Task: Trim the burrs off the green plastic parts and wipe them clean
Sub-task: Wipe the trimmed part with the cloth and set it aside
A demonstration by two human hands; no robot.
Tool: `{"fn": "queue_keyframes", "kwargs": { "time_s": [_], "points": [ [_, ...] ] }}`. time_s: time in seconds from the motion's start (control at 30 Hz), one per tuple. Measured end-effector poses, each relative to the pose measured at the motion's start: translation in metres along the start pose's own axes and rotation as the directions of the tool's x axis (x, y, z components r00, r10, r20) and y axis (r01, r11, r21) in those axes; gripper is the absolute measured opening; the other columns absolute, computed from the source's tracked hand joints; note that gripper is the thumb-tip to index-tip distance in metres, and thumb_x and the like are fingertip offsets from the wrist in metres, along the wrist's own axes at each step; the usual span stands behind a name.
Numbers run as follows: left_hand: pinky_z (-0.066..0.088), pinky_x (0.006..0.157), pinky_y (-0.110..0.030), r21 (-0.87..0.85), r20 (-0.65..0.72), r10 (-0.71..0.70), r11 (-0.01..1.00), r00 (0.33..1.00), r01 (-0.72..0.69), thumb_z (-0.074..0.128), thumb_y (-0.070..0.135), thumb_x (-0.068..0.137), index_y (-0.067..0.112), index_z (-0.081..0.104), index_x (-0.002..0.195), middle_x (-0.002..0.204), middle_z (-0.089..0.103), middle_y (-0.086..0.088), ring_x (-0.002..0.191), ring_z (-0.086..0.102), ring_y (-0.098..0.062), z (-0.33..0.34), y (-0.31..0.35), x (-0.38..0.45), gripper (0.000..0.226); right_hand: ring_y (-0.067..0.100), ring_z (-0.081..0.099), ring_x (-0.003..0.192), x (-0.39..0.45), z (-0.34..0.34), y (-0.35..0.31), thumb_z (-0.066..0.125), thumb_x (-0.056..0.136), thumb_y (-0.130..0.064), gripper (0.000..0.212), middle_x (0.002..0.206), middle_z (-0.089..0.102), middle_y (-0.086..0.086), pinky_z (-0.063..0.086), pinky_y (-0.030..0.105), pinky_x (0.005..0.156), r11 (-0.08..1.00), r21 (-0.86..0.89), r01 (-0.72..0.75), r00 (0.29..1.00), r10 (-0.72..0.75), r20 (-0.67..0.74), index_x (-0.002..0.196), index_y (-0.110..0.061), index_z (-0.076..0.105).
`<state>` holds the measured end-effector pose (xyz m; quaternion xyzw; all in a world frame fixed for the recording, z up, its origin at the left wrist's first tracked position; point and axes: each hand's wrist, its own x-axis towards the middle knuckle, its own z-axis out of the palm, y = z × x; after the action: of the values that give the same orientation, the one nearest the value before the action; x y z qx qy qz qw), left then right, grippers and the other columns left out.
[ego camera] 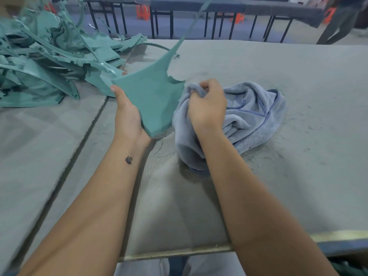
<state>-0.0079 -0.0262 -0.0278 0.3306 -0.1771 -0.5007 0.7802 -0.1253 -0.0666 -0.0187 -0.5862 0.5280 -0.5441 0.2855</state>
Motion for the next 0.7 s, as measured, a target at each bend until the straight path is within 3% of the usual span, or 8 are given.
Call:
{"fn": "queue_keyframes", "kwargs": {
  "time_s": [0.13, 0.23, 0.3, 0.37, 0.47, 0.57, 0.63, 0.7],
  "points": [
    [0.06, 0.063, -0.039, -0.082, -0.111, 0.038, 0.995, 0.993, -0.048, 0.02, 0.063, 0.098, 0.021, 0.065, 0.11, 0.1, 0.076, -0.003, 0.086, 0.074, -0.021, -0.007, 0.008, 0.003, 0.062, 0.018, 0.063, 0.083, 0.017, -0.019, 0.006, 0.049, 0.09, -0.008, 0.01, 0.081, 0.062, -0.001, 0.052, 0.032, 0.086, 0.89, 0.365, -0.275, 0.939, 0.329, -0.096, 0.095, -0.016, 0.053],
    [0.056, 0.088, -0.043, -0.192, -0.094, 0.024, 0.981, 0.995, -0.042, 0.034, 0.047, 0.103, 0.012, 0.06, 0.124, 0.123, 0.067, -0.011, 0.102, 0.069, -0.025, -0.003, 0.006, 0.002, 0.049, 0.011, 0.059, 0.073, 0.008, -0.019, -0.001, 0.057, 0.091, -0.006, 0.015, 0.078, 0.06, -0.001, 0.05, 0.023, 0.071, 0.882, 0.399, -0.249, 0.963, 0.181, 0.202, 0.089, -0.021, 0.056],
    [0.049, 0.101, -0.044, -0.179, -0.055, 0.003, 0.984, 0.998, -0.013, 0.027, 0.053, 0.102, 0.008, 0.055, 0.132, 0.129, 0.063, -0.014, 0.114, 0.063, -0.029, -0.001, 0.003, 0.001, 0.06, 0.011, 0.056, 0.073, -0.003, -0.012, -0.006, 0.063, 0.09, -0.006, 0.018, 0.078, 0.059, 0.0, 0.046, 0.023, 0.073, 0.897, 0.38, -0.225, 0.874, 0.014, 0.485, 0.085, -0.023, 0.059],
    [0.052, 0.098, -0.039, -0.098, -0.004, -0.005, 0.995, 1.0, 0.005, 0.017, 0.061, 0.099, 0.008, 0.056, 0.129, 0.125, 0.066, -0.014, 0.113, 0.064, -0.028, 0.0, -0.001, 0.001, 0.073, 0.01, 0.057, 0.076, -0.009, -0.008, -0.009, 0.068, 0.088, -0.009, 0.013, 0.078, 0.06, -0.001, 0.047, 0.023, 0.074, 0.94, 0.305, -0.155, 0.797, -0.064, 0.601, 0.085, -0.02, 0.062],
    [0.059, 0.079, -0.033, -0.039, 0.056, -0.069, 0.997, 0.996, 0.071, 0.011, 0.069, 0.094, 0.01, 0.062, 0.117, 0.112, 0.072, -0.011, 0.102, 0.07, -0.025, 0.002, -0.005, 0.0, 0.081, 0.006, 0.056, 0.069, -0.008, -0.009, -0.007, 0.073, 0.082, -0.007, 0.015, 0.074, 0.059, -0.003, 0.048, 0.017, 0.068, 0.961, 0.261, -0.089, 0.803, -0.086, 0.589, 0.09, -0.013, 0.061],
    [0.054, 0.092, -0.035, 0.016, 0.097, -0.132, 0.991, 0.987, 0.131, 0.013, 0.071, 0.093, 0.009, 0.057, 0.129, 0.122, 0.067, -0.013, 0.111, 0.066, -0.026, 0.005, -0.008, -0.004, 0.085, -0.002, 0.052, 0.06, -0.007, -0.011, -0.006, 0.075, 0.079, -0.002, 0.023, 0.067, 0.054, -0.009, 0.044, 0.011, 0.062, 0.969, 0.245, -0.033, 0.839, -0.107, 0.534, 0.081, -0.016, 0.056],
    [0.05, 0.098, -0.037, 0.017, 0.092, -0.14, 0.99, 0.986, 0.139, 0.027, 0.059, 0.099, 0.006, 0.056, 0.132, 0.124, 0.066, -0.014, 0.114, 0.064, -0.026, 0.006, -0.011, -0.007, 0.069, -0.007, 0.048, 0.054, -0.007, -0.009, -0.004, 0.071, 0.082, -0.001, 0.028, 0.066, 0.052, -0.01, 0.041, 0.009, 0.058, 0.966, 0.257, -0.02, 0.887, -0.102, 0.451, 0.076, -0.019, 0.051],
    [0.056, 0.084, -0.033, -0.002, 0.017, -0.106, 0.994, 0.994, 0.106, 0.047, 0.032, 0.1, 0.005, 0.061, 0.123, 0.111, 0.072, -0.009, 0.1, 0.07, -0.022, 0.005, -0.009, -0.007, 0.038, -0.006, 0.048, 0.054, -0.004, -0.009, -0.004, 0.066, 0.087, -0.006, 0.026, 0.068, 0.052, -0.009, 0.042, 0.011, 0.057, 0.97, 0.243, -0.022, 0.934, -0.066, 0.35, 0.077, -0.022, 0.048]
  ]
}}
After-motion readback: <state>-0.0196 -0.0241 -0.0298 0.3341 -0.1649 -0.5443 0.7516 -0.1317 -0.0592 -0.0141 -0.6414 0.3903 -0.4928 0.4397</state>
